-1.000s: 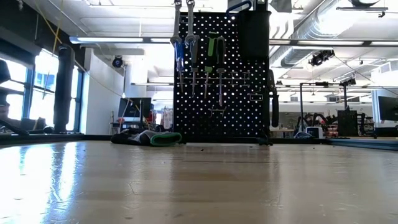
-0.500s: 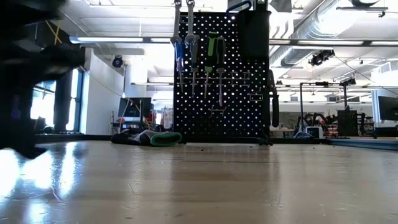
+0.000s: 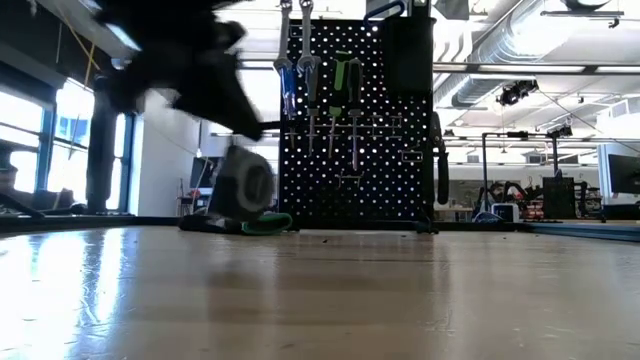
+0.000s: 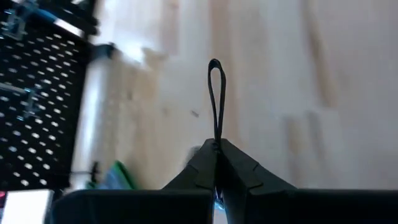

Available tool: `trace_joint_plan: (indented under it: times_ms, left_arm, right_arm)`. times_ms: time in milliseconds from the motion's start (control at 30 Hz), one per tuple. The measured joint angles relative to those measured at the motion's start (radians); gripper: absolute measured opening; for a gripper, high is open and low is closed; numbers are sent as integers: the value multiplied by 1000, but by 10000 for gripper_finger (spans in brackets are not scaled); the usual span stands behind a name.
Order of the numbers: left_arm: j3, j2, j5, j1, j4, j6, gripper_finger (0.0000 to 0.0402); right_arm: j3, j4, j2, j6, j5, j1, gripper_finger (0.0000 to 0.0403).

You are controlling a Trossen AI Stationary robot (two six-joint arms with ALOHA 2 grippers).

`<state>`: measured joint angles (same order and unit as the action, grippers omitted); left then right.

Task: Hang tools onto peg board
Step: Hang the gray measuring tape on the pegboard

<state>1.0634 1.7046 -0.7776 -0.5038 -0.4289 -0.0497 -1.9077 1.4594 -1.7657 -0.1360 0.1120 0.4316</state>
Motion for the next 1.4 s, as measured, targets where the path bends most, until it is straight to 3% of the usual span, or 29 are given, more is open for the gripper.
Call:
trace_joint_plan:
  times_ms: [200,367,600,1033,1300,1400]
  left_arm:
    - [0,1,20,152,225,179,0]
    - [0,0,149,278,458,263,0]
    - [2,25,300,419,682,260,0]
    - [4,260,283,558,1177,355,0]
    - [21,327,274,631,1250,377,0]
    - [26,329,337,645,1244,373,0]
  right_arm:
    - [275,-246,13,-54,17,26,158]
    - [496,-409,51,-169,188,51,158]
    - [752,-607,129,-377,419,116,158]
    - [985,-749,231,-586,613,173,158]
    - [1127,-925,243,-632,740,174,158]
    - [1175,-1027,244,-625,843,171,158]
